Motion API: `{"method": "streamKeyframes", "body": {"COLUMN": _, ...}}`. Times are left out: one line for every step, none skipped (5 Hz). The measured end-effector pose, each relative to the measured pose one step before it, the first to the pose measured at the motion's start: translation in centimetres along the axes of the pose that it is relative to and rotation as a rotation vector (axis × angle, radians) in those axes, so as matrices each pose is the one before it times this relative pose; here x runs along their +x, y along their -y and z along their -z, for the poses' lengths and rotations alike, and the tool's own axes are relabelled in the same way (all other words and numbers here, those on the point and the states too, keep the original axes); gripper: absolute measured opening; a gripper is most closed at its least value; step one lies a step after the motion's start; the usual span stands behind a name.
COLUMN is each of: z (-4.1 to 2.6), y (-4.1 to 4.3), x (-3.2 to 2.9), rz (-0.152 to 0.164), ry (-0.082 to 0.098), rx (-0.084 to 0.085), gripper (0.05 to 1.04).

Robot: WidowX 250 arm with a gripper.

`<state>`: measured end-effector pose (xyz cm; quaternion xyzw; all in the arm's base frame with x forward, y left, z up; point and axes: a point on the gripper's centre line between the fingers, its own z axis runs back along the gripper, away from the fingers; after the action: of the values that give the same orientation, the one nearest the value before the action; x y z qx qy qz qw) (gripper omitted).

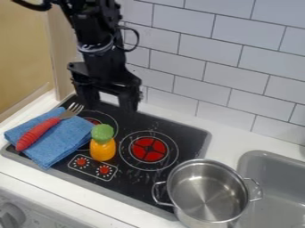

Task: Grab the carrot and put it in the pot

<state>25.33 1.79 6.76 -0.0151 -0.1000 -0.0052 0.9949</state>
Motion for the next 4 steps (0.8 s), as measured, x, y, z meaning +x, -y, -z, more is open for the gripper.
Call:
{"method": "streamKeyframes", "body": {"z": 0.287, "y": -0.533, "x": 0.199, "rz": -0.0181, "ry": 0.0077, "rx": 0.0342, "gripper": 0.999}}
{"method": "streamKeyframes", "body": {"z": 0.776, "y": -0.067, "x": -0.313, "rz": -0.0176, "ry": -0.0317, "rx": 0.0092, "gripper": 0.999}}
{"method": "streamKeyframes", "body": {"z": 1.113, "y": 0.144, "x": -0.687, "rz": -0.0045, "ry": -0.0492, "rx": -0.0008, "gripper": 0.999}}
{"method": "streamKeyframes", "body": {"z": 0.873, "y": 0.049, "x": -0.422, "rz": -0.0135, "ry": -0.0247, "rx": 0.0016, "gripper": 0.999}}
